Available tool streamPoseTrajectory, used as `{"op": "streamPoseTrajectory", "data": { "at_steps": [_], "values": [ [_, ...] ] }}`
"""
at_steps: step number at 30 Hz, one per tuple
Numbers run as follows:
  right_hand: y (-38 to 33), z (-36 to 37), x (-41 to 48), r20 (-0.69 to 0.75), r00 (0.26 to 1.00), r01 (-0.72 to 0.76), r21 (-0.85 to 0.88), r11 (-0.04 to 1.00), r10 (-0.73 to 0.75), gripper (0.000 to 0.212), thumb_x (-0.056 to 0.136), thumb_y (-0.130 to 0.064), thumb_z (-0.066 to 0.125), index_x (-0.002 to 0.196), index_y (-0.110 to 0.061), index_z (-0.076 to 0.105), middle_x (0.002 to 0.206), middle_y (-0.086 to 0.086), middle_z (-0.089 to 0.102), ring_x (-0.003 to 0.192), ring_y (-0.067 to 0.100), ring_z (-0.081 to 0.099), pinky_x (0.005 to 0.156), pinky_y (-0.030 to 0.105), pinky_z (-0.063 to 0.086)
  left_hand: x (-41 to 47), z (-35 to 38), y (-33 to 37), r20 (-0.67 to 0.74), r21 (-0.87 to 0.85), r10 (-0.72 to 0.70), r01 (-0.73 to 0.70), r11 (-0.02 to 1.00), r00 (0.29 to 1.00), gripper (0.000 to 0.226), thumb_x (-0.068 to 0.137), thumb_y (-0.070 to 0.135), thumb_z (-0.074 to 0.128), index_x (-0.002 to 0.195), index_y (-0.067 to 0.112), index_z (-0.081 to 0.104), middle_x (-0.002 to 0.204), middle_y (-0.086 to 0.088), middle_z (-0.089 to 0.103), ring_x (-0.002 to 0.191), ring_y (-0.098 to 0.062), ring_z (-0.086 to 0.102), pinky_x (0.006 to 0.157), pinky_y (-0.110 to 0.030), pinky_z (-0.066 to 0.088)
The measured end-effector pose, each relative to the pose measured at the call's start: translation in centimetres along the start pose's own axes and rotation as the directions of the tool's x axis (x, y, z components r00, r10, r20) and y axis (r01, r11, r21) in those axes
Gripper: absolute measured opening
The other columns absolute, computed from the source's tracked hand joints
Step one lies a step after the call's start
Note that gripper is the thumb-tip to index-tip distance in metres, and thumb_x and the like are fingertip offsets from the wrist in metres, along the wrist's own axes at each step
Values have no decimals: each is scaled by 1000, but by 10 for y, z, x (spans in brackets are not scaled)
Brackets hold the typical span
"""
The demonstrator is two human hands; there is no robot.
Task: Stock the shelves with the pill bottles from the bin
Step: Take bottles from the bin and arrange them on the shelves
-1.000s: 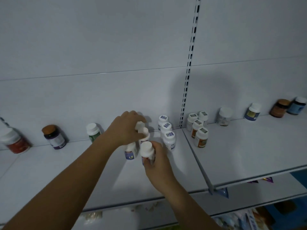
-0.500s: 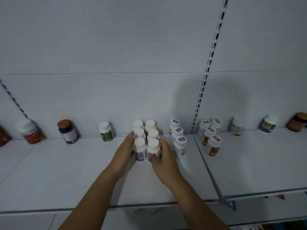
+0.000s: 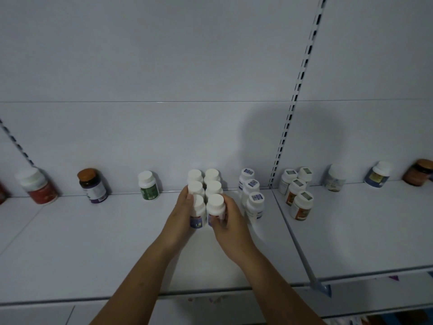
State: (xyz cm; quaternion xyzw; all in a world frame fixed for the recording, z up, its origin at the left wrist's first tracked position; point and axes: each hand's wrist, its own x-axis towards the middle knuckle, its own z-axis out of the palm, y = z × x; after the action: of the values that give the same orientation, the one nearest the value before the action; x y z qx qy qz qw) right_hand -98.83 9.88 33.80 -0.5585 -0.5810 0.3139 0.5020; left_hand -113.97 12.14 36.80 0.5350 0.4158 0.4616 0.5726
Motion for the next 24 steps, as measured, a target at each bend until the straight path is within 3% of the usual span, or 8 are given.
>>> {"op": "streamPoseTrajectory", "data": {
  "at_steps": [8,11,13,14,17,22,24],
  "values": [
    [2,1,-1,0,1000,7,-29,1000,-7,62,94,-13,70,148,-29,44,146,-8,53,136,7,51,114,39,46,2,-2,-5,-70,89,12,-5,996,997,49,112,37,34,160,28,35,155,10,53,135,-3,57,99,-12,49],
    [-4,-1,-5,-2,1000,19,-51,999,-19,69,93,-7,71,152,-24,39,148,-3,49,138,4,47,117,31,41,-2,-1,3,-151,120,-9,27,992,988,55,111,44,35,164,32,27,160,18,40,147,-8,43,102,-10,40],
    [-13,-5,-12,39,998,41,-61,997,-39,76,93,-7,71,156,-28,33,153,-5,44,141,2,43,118,25,39,-7,-1,12,-202,187,9,30,982,979,54,112,45,33,163,34,24,155,24,32,146,-2,34,100,-3,33],
    [-18,-9,-16,70,996,61,-69,996,-56,79,94,-8,71,158,-30,30,156,-7,41,144,1,40,119,22,37,-9,-3,17,-219,250,38,18,968,975,55,111,47,33,163,36,23,155,25,30,145,1,30,105,-7,28],
    [-36,-22,-28,140,982,144,-116,983,-127,81,98,-17,68,161,-36,20,165,-12,30,152,1,28,123,20,30,-19,-16,27,-230,442,133,-18,897,964,64,105,57,37,164,40,22,159,25,27,142,5,25,114,-22,20],
    [-70,-42,-29,233,934,314,-178,933,-270,72,101,-29,66,161,-30,26,169,-10,23,156,6,20,123,18,22,-44,-38,47,-218,682,265,-47,730,939,75,97,65,51,162,37,28,161,24,29,145,3,29,120,-28,26],
    [-83,-43,-26,297,908,361,-190,913,-297,72,101,-38,65,160,-31,26,170,-10,22,157,10,19,126,29,26,-61,-44,56,-204,777,319,-45,628,926,78,97,66,55,163,34,28,166,15,33,149,-4,33,121,-31,29]
  ]
}}
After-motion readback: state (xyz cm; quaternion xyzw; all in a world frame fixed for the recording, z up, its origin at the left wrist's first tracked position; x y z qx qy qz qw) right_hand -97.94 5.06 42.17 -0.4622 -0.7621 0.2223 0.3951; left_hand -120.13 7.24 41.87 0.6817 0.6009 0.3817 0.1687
